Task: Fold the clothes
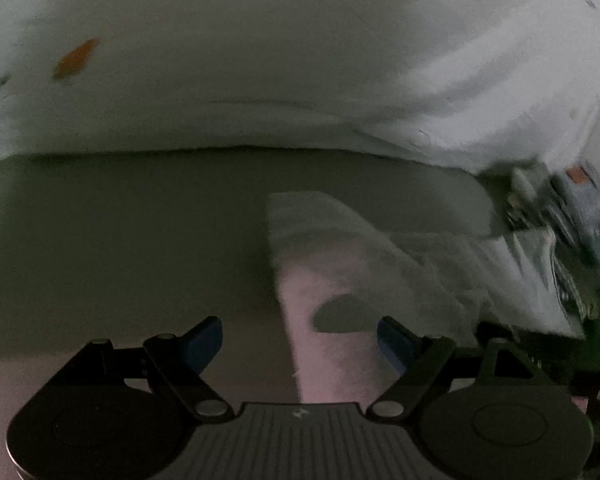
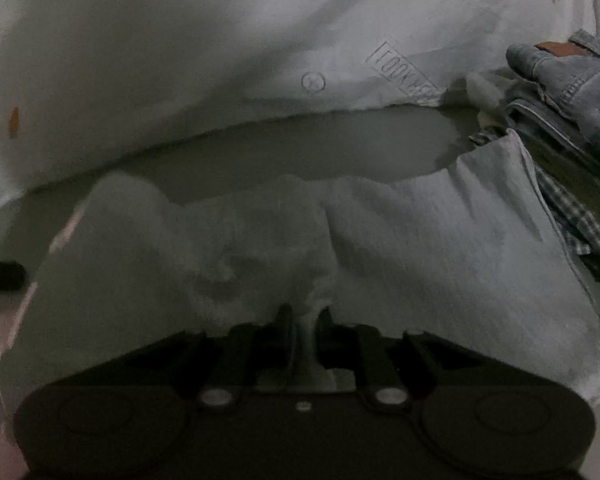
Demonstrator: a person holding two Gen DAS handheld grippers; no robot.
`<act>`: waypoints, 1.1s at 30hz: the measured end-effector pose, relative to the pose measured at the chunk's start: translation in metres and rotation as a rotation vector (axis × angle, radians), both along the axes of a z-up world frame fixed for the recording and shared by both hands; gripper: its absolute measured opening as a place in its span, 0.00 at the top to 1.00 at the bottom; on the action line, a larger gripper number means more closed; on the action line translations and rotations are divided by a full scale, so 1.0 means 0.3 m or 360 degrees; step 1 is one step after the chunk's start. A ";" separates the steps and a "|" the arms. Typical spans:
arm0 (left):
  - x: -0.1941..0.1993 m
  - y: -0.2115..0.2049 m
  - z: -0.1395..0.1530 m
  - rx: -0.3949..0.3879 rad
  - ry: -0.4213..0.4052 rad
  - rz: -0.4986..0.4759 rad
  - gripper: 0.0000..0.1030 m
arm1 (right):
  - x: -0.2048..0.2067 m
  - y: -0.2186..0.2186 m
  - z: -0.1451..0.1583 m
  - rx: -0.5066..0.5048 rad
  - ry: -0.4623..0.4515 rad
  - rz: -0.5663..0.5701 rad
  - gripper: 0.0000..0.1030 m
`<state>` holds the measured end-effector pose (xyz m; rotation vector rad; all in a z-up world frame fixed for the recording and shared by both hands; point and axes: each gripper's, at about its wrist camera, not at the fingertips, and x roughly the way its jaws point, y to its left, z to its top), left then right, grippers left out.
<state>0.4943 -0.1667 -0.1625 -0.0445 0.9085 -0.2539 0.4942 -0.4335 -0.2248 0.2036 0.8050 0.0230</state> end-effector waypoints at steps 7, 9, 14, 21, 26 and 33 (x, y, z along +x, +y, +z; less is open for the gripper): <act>0.121 0.003 -0.119 -0.0241 0.0180 0.0002 0.24 | 0.093 -0.044 -0.036 0.0272 0.0027 -0.0018 0.70; 0.134 0.029 -0.137 -0.0358 0.0186 0.0079 0.45 | 0.115 -0.020 -0.027 0.0239 0.0005 0.0043 0.93; 0.101 0.120 -0.146 -0.0498 0.0192 0.0227 0.60 | 0.098 0.000 0.084 0.0265 -0.0237 0.0086 0.94; 0.116 0.074 -0.144 -0.0204 0.0143 0.0173 0.24 | 0.153 0.085 -0.034 -0.0007 -0.0071 0.0128 0.77; 0.072 0.072 -0.064 -0.0153 0.0101 0.0110 0.23 | 0.083 0.077 0.032 -0.0109 -0.0115 0.0079 0.57; -0.096 0.054 -0.084 -0.0032 0.0098 -0.0023 0.21 | -0.105 0.175 0.068 -0.0101 -0.0133 0.0301 0.42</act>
